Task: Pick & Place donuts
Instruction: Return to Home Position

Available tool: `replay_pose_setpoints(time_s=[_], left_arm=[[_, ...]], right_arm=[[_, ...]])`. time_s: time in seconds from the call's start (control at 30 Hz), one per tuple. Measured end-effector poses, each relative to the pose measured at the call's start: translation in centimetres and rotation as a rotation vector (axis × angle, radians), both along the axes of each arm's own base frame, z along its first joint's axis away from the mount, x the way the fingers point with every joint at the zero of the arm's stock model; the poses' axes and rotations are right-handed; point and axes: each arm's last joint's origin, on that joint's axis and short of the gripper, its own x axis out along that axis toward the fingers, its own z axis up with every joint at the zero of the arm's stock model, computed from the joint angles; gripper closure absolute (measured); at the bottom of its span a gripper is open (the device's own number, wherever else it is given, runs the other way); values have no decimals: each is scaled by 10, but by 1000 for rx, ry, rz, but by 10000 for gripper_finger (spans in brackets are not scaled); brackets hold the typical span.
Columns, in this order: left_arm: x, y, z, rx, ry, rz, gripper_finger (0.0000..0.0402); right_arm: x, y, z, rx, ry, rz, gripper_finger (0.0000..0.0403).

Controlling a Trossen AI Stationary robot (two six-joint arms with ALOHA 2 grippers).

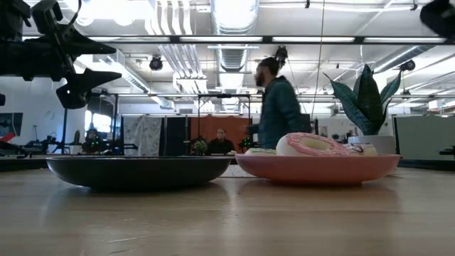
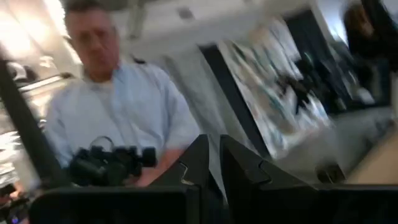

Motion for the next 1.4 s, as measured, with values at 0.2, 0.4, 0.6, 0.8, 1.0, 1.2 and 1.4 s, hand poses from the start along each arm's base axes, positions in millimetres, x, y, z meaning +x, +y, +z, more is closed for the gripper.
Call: replay_pose_setpoints(time_s=[0.2,0.4,0.6,0.8,1.0,1.2,1.4], left_arm=[[0,0,0,0,-1,1,197],[0,0,0,0,1,1,197],[1,0,0,0,3,1,197],[1,0,0,0,3,1,197],[1,0,0,0,3,1,197],[1,0,0,0,2,1,197],[1,0,0,0,3,1,197]], right_arm=[[-6,-2,11,70,-117,-56,369],[1,2,-4,-303,-446,-128,369],[13,-1,-20,-400,-338,-400,369],[18,-3,-37,-601,-301,-478,369],[20,-7,-37,-626,-263,-614,369],[23,-13,-40,-689,-185,-843,369],[24,-16,-41,-707,-138,-931,369]])
